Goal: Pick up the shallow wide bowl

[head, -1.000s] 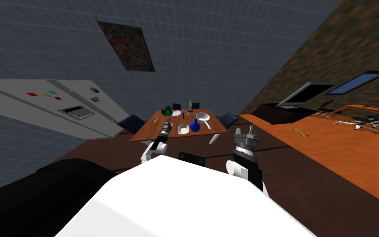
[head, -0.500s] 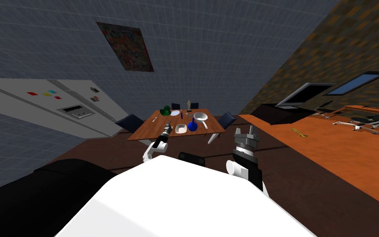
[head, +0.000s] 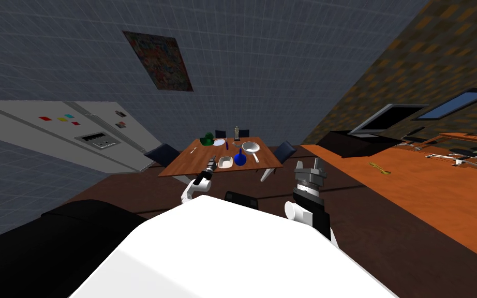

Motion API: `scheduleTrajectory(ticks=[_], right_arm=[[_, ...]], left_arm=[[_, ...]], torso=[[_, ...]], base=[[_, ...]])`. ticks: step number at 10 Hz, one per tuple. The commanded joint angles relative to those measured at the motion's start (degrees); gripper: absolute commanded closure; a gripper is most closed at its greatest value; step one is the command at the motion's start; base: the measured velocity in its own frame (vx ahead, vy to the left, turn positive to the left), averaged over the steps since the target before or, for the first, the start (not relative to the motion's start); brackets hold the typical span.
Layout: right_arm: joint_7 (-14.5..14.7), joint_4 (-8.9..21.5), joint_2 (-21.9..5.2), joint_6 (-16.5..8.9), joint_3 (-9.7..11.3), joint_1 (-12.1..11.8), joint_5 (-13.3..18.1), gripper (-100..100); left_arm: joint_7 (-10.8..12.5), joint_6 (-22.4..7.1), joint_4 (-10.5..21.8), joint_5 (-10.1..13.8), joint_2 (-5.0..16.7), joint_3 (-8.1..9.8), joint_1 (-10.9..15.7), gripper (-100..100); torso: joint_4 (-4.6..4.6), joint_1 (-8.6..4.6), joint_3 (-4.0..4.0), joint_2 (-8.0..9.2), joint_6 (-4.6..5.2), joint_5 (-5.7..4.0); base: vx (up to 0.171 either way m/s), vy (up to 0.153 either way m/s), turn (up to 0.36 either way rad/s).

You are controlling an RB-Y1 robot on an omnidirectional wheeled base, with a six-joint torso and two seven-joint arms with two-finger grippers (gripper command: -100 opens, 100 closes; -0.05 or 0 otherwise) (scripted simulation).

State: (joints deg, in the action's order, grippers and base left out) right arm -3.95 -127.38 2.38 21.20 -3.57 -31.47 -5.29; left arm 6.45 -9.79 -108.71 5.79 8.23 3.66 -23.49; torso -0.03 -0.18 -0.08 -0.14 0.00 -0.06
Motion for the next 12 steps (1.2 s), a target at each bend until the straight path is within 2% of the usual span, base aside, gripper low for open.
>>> scheduleTrajectory(ticks=[1, 7, 12], right_arm=[[0.0, 0.0, 0.0, 0.0, 0.0, 0.0, 0.0, 0], [0.0, 0.0, 0.0, 0.0, 0.0, 0.0, 0.0, 0], [0.0, 0.0, 0.0, 0.0, 0.0, 0.0, 0.0, 0]], left_arm=[[-0.4, -2.1, 1.1, 0.2, -0.4, 0.06, 0.3, -100], [-2.8, -10.8, 8.3, 1.4, -1.6, 0.47, 3.0, -100], [-4.9, -16.8, 13.5, 2.3, -2.2, 0.72, 4.9, -100]], torso=[[0.0, 0.0, 0.0, 0.0, 0.0, 0.0], [-0.04, -0.02, -0.11, -0.2, -0.01, 0.0], [-0.03, 0.09, -0.07, -0.12, -0.01, 0.02]], base=[[0.036, -0.035, 0.019], [0.071, -0.055, 0.044], [0.066, -0.035, 0.045]])
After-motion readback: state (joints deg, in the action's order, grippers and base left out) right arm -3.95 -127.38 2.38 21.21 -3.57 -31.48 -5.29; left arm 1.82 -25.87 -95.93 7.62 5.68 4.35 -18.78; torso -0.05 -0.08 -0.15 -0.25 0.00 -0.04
